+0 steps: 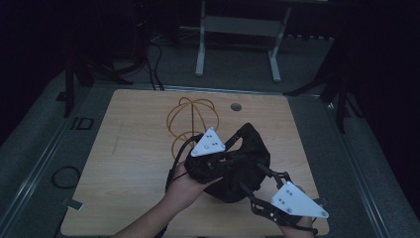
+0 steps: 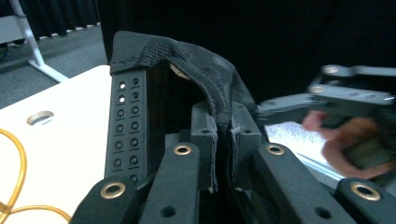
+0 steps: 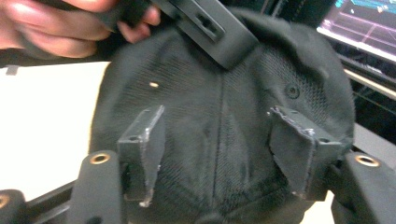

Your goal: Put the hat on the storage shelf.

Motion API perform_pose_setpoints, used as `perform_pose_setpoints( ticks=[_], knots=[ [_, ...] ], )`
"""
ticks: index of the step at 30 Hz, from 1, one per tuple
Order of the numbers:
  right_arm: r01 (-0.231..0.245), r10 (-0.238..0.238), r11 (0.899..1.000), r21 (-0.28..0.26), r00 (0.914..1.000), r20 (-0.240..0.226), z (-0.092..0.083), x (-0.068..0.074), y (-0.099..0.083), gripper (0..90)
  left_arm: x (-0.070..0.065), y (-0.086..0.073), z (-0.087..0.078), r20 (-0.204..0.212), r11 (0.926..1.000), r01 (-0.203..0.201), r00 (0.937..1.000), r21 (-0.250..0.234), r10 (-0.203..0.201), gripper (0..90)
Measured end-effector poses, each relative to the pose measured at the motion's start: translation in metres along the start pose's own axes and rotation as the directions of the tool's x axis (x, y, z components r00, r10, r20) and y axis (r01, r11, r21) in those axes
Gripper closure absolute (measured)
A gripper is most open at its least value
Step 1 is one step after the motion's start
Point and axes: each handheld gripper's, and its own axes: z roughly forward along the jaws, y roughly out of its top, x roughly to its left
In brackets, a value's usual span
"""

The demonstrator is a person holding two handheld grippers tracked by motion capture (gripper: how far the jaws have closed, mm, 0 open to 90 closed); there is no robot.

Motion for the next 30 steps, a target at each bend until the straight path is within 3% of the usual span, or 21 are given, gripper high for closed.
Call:
perform_pose_setpoints(
  ticks=[4,7,10,12,15,21,27,28,30],
  knots=[
    [-0.007,0.007,1.0,0.029,1.0,-0.001,0.008,-0.004,-0.003,33.1,-0.004,0.0,0.003,0.019,1.0,0.001,0.9998,-0.002,-0.001,84.2],
    [0.001,0.0,0.999,0.049,0.9998,-0.017,0.013,-0.005,-0.005,39.7,-0.005,0.001,0.004,0.027,0.9999,0.01,0.9996,-0.007,-0.01,84.2],
    [0.006,-0.005,0.997,0.071,0.9997,-0.022,0.016,-0.005,-0.006,44.2,-0.004,0.002,0.004,0.078,0.9992,0.034,0.9965,-0.022,-0.032,84.1],
    [0.019,-0.016,0.997,0.077,0.9994,-0.032,0.017,-0.004,-0.007,48.7,-0.006,0.002,0.004,0.078,0.9989,0.032,0.9965,-0.033,-0.03,84.1],
    [0.036,-0.035,0.997,0.071,0.9991,-0.023,0.017,-0.003,-0.006,55.0,-0.008,0.003,0.004,0.09,0.9988,0.034,0.9955,-0.034,-0.031,84.2],
    [0.017,-0.016,0.999,0.04,0.9997,-0.019,0.017,-0.006,-0.003,65.6,-0.007,0.003,0.006,0.134,0.9977,0.057,0.9896,-0.036,-0.051,84.2],
    [0.001,0.001,0.999,0.039,0.9995,-0.032,0.017,-0.012,-0.001,79.2,-0.009,0.003,0.007,0.137,0.9981,0.05,0.9896,-0.037,-0.044,84.2],
    [-0.005,0.006,0.999,0.039,0.9995,-0.029,0.017,-0.013,-0.001,88.4,-0.009,0.003,0.007,0.142,0.9982,0.048,0.9889,-0.035,-0.043,84.1],
    [-0.007,0.008,0.999,0.039,0.9994,-0.032,0.017,-0.013,-0.002,88.5,-0.009,0.003,0.007,0.141,0.9981,0.051,0.989,-0.033,-0.046,84.1]
  ],
)
